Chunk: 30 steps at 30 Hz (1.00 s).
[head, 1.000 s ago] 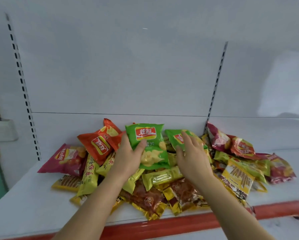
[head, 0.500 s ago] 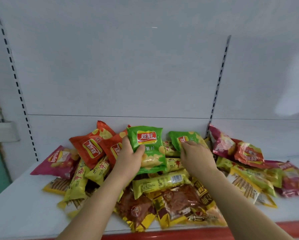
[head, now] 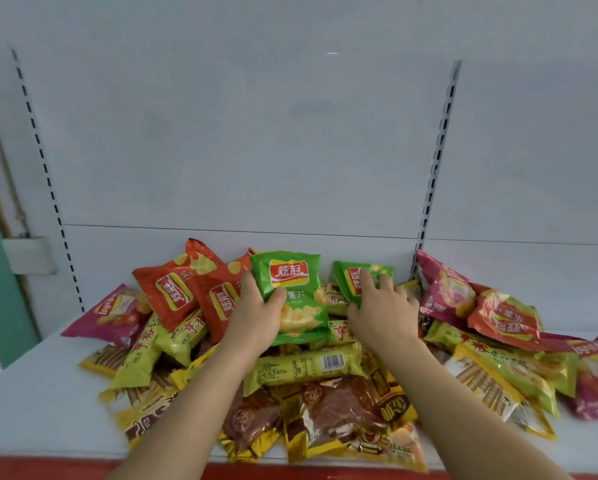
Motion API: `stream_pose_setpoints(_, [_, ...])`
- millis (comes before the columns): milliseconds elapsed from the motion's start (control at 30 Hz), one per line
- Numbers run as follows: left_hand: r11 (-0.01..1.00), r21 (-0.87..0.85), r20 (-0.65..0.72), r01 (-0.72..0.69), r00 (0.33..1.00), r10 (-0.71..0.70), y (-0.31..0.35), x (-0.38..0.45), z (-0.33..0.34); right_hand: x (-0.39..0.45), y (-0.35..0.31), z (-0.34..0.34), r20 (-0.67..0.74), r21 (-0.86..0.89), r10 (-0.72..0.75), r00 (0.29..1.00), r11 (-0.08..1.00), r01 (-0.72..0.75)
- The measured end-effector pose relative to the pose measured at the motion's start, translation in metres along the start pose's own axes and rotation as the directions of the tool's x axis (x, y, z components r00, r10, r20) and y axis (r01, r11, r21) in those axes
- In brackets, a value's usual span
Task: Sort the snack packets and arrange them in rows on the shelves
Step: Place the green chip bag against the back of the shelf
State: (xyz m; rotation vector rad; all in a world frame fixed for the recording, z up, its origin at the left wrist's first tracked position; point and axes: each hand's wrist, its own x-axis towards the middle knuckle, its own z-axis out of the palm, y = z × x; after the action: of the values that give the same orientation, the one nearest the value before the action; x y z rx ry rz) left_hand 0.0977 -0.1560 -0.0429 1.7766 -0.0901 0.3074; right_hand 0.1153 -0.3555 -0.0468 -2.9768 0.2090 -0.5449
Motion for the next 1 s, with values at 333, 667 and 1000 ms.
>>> stream_pose_setpoints(333, [0.912, -0.359, 0.089, 0.198, 0.980, -0.178, 0.020, 0.006, 0.000, -0.028, 0.013, -0.027, -0.427, 0.116, -0.538, 0.727, 0.764, 0.634])
stream_pose_setpoints(667, [0.938, -0.342, 0.315, 0.060, 0.948, 0.054, 0.042, -0.013, 0.033, -0.088, 0.028, -0.056, -0.397, 0.326, -0.285, 0.873, 0.845, 0.424])
stream_pose_setpoints(1000, [0.919, -0.395, 0.576, -0.011, 0.776, 0.257, 0.077, -0.084, 0.158, -0.164, 0.118, -0.086, -0.417, 0.553, 0.371, 0.830, 0.828, -0.093])
